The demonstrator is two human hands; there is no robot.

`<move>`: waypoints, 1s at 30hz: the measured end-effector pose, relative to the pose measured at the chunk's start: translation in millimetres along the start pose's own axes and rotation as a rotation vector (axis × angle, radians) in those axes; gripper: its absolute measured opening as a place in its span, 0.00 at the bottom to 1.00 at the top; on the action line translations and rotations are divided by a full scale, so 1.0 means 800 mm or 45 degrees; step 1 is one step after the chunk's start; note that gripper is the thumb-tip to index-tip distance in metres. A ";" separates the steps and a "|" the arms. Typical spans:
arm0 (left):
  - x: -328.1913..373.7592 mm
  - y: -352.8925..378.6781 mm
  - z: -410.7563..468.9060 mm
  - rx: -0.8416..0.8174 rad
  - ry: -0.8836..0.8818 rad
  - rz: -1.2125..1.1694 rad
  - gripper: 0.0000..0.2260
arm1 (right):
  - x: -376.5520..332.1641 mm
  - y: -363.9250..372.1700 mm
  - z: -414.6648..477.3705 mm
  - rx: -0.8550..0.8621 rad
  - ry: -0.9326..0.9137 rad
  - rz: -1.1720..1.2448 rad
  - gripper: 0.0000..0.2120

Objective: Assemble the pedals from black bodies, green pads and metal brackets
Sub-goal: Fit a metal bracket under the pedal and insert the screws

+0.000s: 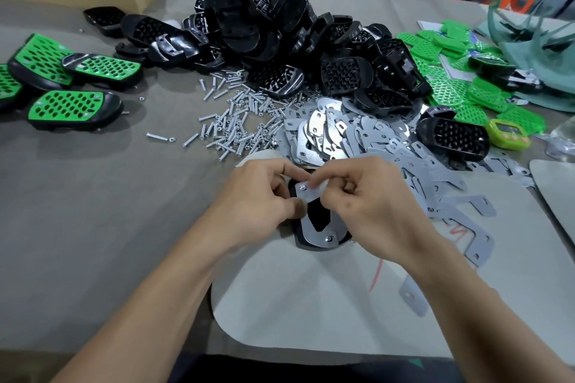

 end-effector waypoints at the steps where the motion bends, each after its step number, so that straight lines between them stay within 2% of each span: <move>1: 0.000 0.000 0.000 0.005 -0.012 -0.017 0.15 | -0.001 0.002 -0.001 -0.017 0.004 0.022 0.19; 3: 0.000 0.000 -0.001 0.003 -0.014 -0.027 0.15 | -0.001 0.005 -0.002 -0.072 0.017 -0.008 0.20; 6: 0.001 0.000 -0.001 -0.001 0.006 0.012 0.15 | 0.002 0.000 0.001 -0.050 0.032 -0.063 0.12; 9: 0.003 0.000 -0.002 0.009 -0.013 0.037 0.16 | 0.001 -0.002 -0.003 0.007 0.030 0.009 0.10; 13: 0.001 -0.001 0.000 0.010 -0.002 0.044 0.15 | -0.002 0.004 -0.005 -0.047 0.028 0.068 0.20; 16: -0.001 -0.002 0.001 0.008 0.009 0.082 0.15 | 0.005 0.003 -0.006 -0.063 0.056 -0.039 0.11; 19: 0.000 -0.001 0.001 0.004 0.008 0.071 0.15 | 0.008 0.001 -0.010 -0.030 0.085 0.031 0.07; 20: 0.000 -0.001 0.001 0.003 0.010 0.061 0.15 | 0.008 0.001 -0.011 -0.012 0.080 0.083 0.08; 23: 0.000 0.000 0.000 0.007 0.010 0.062 0.15 | 0.004 0.006 -0.011 -0.033 0.068 0.173 0.19; 24: 0.000 0.001 0.000 0.004 0.014 0.074 0.15 | 0.004 0.007 -0.012 -0.040 0.066 0.156 0.20; 28: -0.001 0.000 0.000 -0.002 0.032 0.090 0.14 | 0.006 0.006 -0.014 -0.051 0.105 0.108 0.06; 30: -0.001 -0.001 0.000 -0.002 0.035 0.080 0.14 | 0.006 0.006 -0.016 -0.040 0.125 0.195 0.06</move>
Point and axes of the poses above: each hand's wrist, its own z-axis towards the middle knuckle, its own y-axis out of the palm, x = y × z, the point moved 3 cm from there along z, towards the middle knuckle, and after that the axes turned 4 degrees about z, right-handed, at the moved point
